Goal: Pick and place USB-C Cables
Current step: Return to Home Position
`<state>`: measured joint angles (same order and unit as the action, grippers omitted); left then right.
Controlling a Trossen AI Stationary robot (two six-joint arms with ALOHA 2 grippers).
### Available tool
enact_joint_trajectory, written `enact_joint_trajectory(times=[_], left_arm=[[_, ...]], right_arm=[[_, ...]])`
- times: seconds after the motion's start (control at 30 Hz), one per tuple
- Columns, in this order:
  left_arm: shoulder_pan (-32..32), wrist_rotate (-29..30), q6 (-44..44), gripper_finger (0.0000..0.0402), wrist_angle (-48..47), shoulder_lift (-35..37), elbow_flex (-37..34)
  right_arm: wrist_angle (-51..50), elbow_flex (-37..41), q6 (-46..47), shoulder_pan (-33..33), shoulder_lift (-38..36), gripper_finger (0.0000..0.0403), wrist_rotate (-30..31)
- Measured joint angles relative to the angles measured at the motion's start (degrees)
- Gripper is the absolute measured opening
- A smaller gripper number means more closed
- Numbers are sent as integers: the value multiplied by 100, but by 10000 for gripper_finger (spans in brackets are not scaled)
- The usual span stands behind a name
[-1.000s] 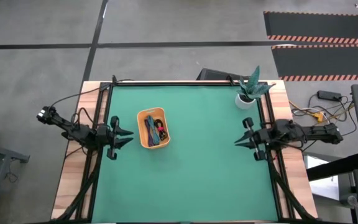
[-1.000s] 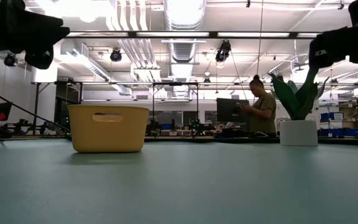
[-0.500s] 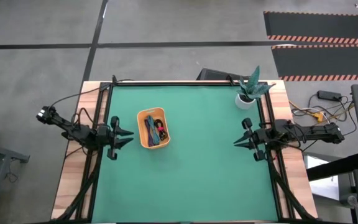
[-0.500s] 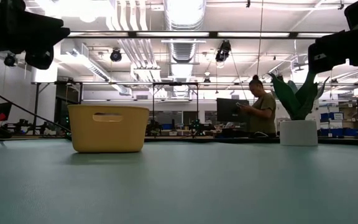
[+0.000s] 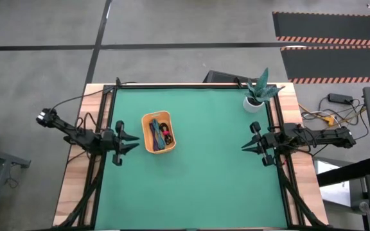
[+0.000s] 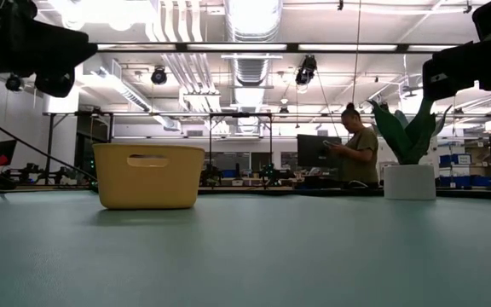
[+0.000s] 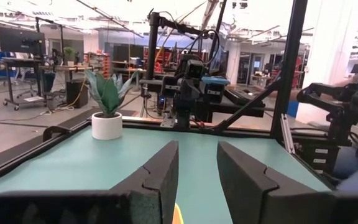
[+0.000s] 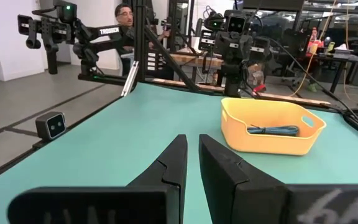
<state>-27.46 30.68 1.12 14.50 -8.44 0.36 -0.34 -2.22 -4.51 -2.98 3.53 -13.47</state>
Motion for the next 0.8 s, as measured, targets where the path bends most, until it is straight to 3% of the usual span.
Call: enact_joint_trajectory(times=[0.8], left_arm=[[0,0,-1,96,0,-499,0]], right_arm=[[-1,0,0,0,0,34,0]])
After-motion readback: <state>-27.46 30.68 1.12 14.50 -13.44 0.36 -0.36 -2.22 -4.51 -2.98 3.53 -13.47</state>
